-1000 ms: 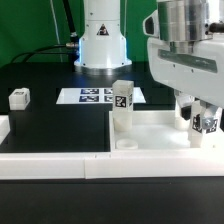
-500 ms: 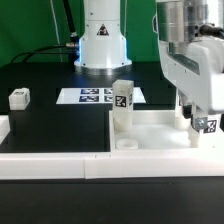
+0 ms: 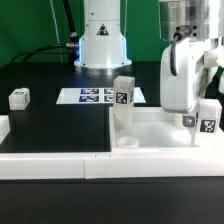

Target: Assemble square table

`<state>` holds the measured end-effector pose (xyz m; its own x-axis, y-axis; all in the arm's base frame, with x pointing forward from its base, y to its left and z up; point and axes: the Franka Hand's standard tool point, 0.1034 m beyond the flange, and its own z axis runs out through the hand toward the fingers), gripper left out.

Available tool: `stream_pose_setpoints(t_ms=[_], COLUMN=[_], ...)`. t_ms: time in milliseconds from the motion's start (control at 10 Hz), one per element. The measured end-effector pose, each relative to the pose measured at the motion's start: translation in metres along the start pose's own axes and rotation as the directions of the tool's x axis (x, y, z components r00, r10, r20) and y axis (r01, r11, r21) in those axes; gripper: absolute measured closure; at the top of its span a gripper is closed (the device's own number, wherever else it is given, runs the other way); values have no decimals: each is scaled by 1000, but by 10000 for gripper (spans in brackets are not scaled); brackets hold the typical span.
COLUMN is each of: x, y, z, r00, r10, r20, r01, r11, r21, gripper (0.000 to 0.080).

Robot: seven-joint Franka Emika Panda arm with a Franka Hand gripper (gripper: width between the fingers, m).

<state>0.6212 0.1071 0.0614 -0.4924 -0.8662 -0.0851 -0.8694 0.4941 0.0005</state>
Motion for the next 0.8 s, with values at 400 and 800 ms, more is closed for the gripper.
stream_pose_setpoints(t_ms=[400,800], x=[2,2], y=[3,3], z=[5,5], r00=[999,997], r10=[-36,-74], r20=[-6,-8], r01=[36,75], r11=[999,997], r21=[10,10], gripper=[510,176])
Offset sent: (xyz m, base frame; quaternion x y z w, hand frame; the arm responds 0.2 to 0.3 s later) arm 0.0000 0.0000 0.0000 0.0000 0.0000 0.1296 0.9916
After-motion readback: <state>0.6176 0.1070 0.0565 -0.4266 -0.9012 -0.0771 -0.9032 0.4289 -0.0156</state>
